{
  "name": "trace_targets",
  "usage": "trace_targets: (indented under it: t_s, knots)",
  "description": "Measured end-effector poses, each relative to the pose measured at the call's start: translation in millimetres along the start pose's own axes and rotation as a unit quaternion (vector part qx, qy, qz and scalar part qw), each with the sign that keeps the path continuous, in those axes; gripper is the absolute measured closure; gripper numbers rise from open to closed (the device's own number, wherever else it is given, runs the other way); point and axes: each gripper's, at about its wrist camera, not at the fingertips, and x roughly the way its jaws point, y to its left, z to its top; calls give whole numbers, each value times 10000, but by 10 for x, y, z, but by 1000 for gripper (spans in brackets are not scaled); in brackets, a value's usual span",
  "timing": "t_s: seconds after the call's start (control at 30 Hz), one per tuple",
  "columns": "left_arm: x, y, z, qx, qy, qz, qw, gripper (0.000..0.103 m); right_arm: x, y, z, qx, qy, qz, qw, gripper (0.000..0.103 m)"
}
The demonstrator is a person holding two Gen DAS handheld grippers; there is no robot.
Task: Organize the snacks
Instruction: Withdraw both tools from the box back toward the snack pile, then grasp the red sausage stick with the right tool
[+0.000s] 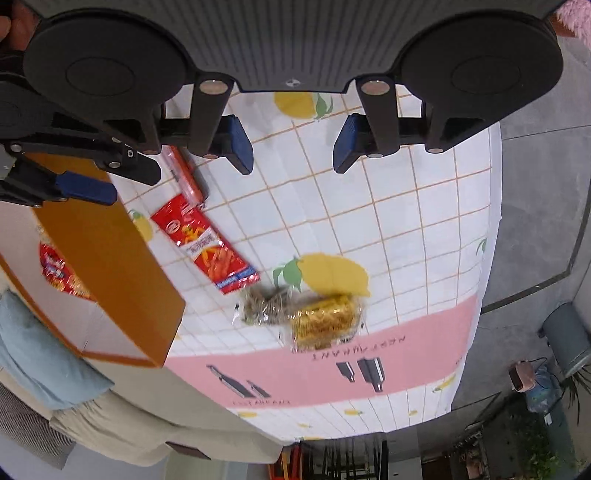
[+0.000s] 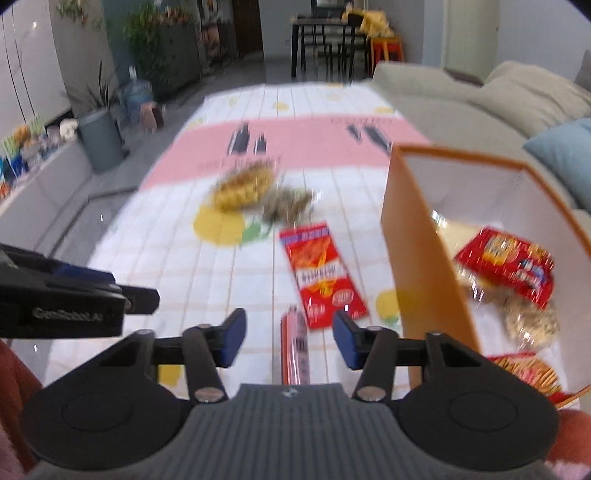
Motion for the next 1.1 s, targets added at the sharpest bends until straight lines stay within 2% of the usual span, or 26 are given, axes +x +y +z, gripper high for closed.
trace_targets:
  t_s: [0.17,0.5,0.6,0.7,0.73,0.8,0.97,1.1]
  knots:
    - [138,18,9,44,100,-77,9999,44,235,-16,-71,4,392,18,9992,62]
    - [388,54,101,221,232,-78,9995,44,638,7,-20,-125,774,-40,9969,71]
    - [437,58,135,334,190,-36,9993,44,699,11,-10,-88,897,-1,9959,71]
    - [491,49,173,500,173,28,9986,44,756,22,-11,-112,968,20,9952,77]
    - [508,44,192,568,148,47,9983,44,778,27,-13,-151,980,-11,9951,82]
    - [547,23,229,734,109,125,9972,44,810,30,-17,-222,987,-26,9949,83]
    - [647,-38,350,1448,-175,370,9886,44,793,-20,56,-107,983,34,9951,84]
    - [772,-57,508,2088,-506,645,9745,44,750,-76,238,11,807,167,9966,84]
